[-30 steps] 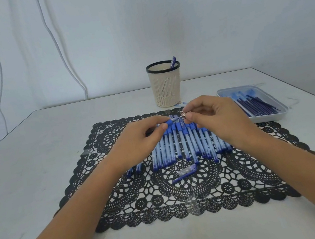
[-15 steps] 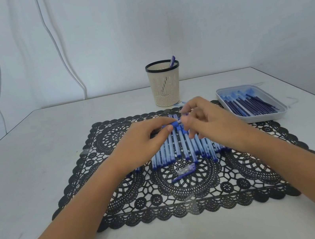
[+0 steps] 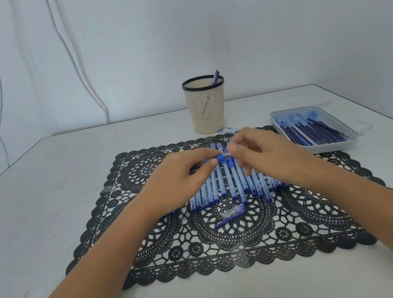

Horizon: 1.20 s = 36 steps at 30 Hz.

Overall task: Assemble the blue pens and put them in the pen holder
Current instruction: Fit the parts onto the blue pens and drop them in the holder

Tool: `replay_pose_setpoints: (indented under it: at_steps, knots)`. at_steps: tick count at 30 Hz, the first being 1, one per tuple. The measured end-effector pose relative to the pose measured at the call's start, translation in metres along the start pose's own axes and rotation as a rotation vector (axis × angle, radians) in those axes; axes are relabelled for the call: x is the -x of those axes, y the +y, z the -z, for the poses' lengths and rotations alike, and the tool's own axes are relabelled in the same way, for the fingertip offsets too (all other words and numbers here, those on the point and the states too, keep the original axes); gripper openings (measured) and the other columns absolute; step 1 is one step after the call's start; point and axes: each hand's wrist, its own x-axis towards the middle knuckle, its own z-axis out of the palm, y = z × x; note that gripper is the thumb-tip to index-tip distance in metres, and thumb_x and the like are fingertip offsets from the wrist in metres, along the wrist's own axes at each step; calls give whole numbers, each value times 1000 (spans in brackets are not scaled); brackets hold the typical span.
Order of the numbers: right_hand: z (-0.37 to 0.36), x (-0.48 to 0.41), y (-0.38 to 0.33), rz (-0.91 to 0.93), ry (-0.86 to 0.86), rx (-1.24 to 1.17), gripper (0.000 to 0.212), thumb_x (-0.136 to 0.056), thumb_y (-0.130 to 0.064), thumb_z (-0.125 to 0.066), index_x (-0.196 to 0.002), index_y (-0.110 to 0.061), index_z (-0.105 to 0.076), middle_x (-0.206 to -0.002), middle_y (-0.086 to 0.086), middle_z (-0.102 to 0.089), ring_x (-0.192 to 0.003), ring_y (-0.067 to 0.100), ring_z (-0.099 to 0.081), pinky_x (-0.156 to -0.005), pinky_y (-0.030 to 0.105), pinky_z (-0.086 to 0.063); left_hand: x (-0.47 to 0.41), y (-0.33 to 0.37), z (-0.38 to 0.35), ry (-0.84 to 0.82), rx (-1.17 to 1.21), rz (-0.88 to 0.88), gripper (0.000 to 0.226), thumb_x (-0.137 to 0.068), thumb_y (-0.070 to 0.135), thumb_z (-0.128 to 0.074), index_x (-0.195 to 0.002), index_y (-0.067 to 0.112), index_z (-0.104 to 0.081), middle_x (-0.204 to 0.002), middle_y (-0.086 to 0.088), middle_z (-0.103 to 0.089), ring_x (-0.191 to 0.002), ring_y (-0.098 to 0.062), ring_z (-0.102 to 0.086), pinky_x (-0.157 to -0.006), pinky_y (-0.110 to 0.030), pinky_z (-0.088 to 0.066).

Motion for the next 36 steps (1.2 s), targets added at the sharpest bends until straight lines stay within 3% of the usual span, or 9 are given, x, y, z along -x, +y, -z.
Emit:
replay_pose_setpoints:
  at_steps: [2, 6, 10, 16, 20, 23, 25, 30, 36]
  knots:
    - [0, 1, 1, 21, -28, 34, 7, -92, -34, -50, -92, -27, -53, -71, -7, -61, -58, -4, -57, -61, 15, -45, 0, 0, 0, -3, -5, -6, 25, -93, 31, -49, -114, 29, -63, -66, 10, -62, -58, -7, -52, -56, -16, -39]
    - [0, 0, 0, 22, 6, 50, 22, -93, -39, -44, -81, -24, -54, -70, -6, -60, -57, -4, -56, -61, 18, -42, 1, 0, 0, -23, -31, -14, 26, -93, 33, -49, -115, 29, -63, -68, 24, -60, -61, -6, -54, -59, -18, -41]
    - [0, 0, 4, 47, -26, 17, 4, -89, -30, -56, -85, -32, -54, -73, -10, -58, -71, 14, -61, -70, 27, -49, 1, 0, 0, -9, -40, -30, 25, -93, 32, -49, -114, 29, -63, -76, 31, -57, -69, 3, -55, -62, -14, -39]
    - [1, 0, 1, 103, 15, 86, 16, -91, -26, -54, -76, -31, -52, -68, -12, -53, -62, -2, -48, -60, 9, -37, 0, 0, -1, 36, -19, -64, 30, -92, 37, -48, -114, 26, -64, -97, 9, -69, -85, -8, -62, -77, -32, -50]
    - [1, 0, 0, 59, -14, 101, 11, -91, -31, -53, -81, -33, -52, -74, -13, -54, -66, -2, -48, -61, 10, -37, -1, -1, -2, 33, -55, -80, 27, -93, 31, -51, -116, 24, -64, -103, 11, -67, -87, -3, -59, -78, -22, -48]
    - [4, 2, 1, -30, -117, 173, 18, -88, -43, -54, -98, -30, -47, -84, -9, -57, -74, 2, -51, -66, 16, -41, -1, -8, 1, 30, -94, -26, 28, -93, 31, -49, -117, 25, -62, -96, 15, -65, -76, 11, -51, -70, -9, -38]
    - [8, 5, -3, -18, -191, 213, 26, -84, -45, -58, -102, -31, -46, -86, -8, -58, -78, 3, -54, -69, 19, -43, -1, -13, 4, 63, -81, 51, 27, -94, 32, -48, -117, 25, -61, -77, 22, -58, -65, 16, -48, -62, -5, -32]
    - [4, 13, -15, 110, -520, 404, 26, -80, -46, -65, -104, -38, -62, -103, -12, -47, -92, 0, -49, -77, 12, -38, -1, -20, 6, 100, -77, 139, 28, -93, 36, -48, -117, 24, -58, -71, 15, -55, -63, 4, -51, -60, -13, -35]
    - [-4, 12, -12, 149, -469, 400, 13, -83, -34, -65, -94, -31, -62, -97, -14, -51, -89, -3, -49, -77, 11, -39, -1, -19, 5, 64, -83, 145, 21, -93, 28, -49, -107, 19, -62, -77, 14, -59, -70, -1, -53, -60, -10, -35]
